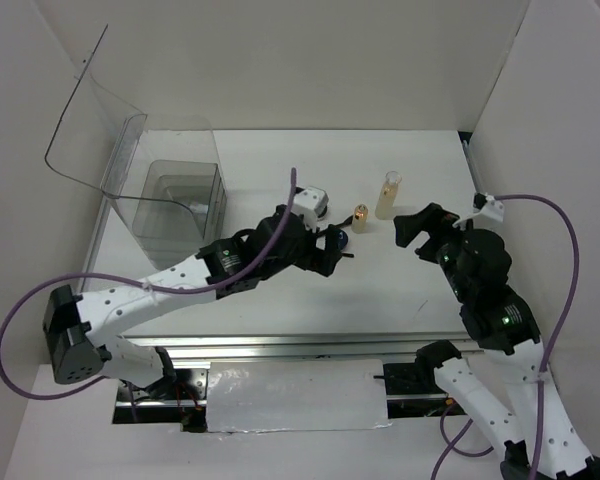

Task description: Organize the makeup

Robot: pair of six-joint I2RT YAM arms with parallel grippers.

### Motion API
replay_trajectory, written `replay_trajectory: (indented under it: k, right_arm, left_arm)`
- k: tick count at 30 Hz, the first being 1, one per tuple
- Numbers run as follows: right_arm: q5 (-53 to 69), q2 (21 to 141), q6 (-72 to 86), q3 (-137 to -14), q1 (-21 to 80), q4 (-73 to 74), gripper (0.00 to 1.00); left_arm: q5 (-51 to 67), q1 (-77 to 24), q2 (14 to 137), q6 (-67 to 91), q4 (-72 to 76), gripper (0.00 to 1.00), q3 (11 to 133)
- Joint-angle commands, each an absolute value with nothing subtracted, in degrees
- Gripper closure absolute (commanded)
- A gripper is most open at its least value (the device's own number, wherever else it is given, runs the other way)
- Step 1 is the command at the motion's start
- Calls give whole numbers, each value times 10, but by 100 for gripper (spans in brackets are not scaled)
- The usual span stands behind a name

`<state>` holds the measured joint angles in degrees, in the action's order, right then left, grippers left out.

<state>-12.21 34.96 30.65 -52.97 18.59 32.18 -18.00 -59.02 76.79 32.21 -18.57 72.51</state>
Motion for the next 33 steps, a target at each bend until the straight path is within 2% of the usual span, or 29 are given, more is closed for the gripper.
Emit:
replay_trajectory:
  k: [1,8,10,17,20,24,33]
  right_arm:
    - [-127,295,315,-548,183,322,0]
    - [-144,145,355,-537,183,311,0]
    - [-137,134,351,-561,184,322,0]
    - [-46,123,343,-564,183,302,0]
    - [-4,119,349,-553,183,288,0]
    - [31,120,343,-543,183,281,0]
    - [61,94,340,-555,184,273,0]
  left_arm:
    - [-187,-593,802,215,-10,0,701]
    - [-78,-536,988,103,95,0,838]
    - [-45,-520,1088,94,99,1,909]
    - [-5,-492,1260,76,151,1,1067]
    - [6,-476,1308,94,163,1,1121]
    - [28,-468,1323,103,227,1,1107]
    - [39,-468,1413,96,226,0,1193]
